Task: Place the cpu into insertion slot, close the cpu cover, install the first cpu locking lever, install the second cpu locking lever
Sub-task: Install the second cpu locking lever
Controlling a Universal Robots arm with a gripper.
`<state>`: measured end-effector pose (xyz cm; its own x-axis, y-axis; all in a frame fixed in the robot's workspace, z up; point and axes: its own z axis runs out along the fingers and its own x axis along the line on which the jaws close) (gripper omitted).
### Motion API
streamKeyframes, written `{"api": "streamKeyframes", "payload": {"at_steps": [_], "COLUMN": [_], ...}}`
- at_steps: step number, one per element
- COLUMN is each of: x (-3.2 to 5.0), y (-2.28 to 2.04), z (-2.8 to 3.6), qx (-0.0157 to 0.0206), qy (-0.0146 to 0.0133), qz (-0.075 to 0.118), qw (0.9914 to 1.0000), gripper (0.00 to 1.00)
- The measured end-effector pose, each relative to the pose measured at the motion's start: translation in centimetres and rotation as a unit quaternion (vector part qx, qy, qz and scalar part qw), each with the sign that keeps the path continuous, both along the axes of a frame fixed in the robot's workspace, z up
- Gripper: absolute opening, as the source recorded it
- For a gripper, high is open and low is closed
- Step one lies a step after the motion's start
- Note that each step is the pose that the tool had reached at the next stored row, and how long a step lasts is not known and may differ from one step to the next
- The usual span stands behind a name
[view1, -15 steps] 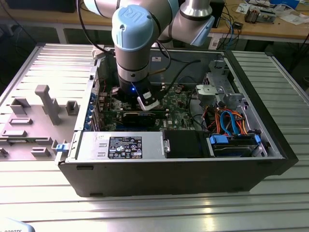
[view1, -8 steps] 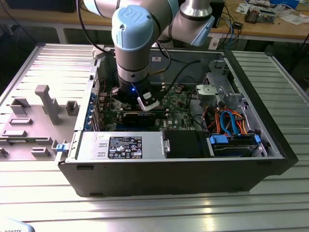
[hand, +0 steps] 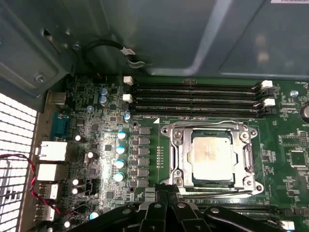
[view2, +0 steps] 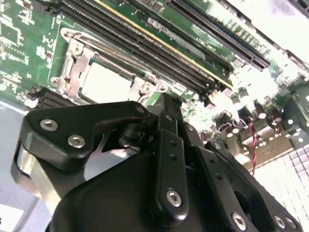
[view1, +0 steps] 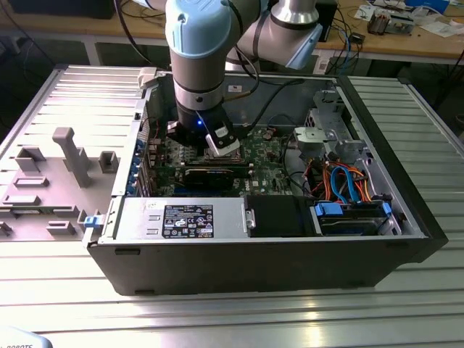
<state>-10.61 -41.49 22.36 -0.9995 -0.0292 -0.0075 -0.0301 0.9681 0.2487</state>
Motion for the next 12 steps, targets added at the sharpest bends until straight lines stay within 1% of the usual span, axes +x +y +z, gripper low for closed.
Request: {"api": "streamKeyframes", "payload": {"at_steps": [12], "x": [-0.01], "y": [0.0], "z": [0.01], "qx": [0.0029], "qy": [0.0], "qz": [0.0], "qw": [1.0], "gripper": [0.11]}}
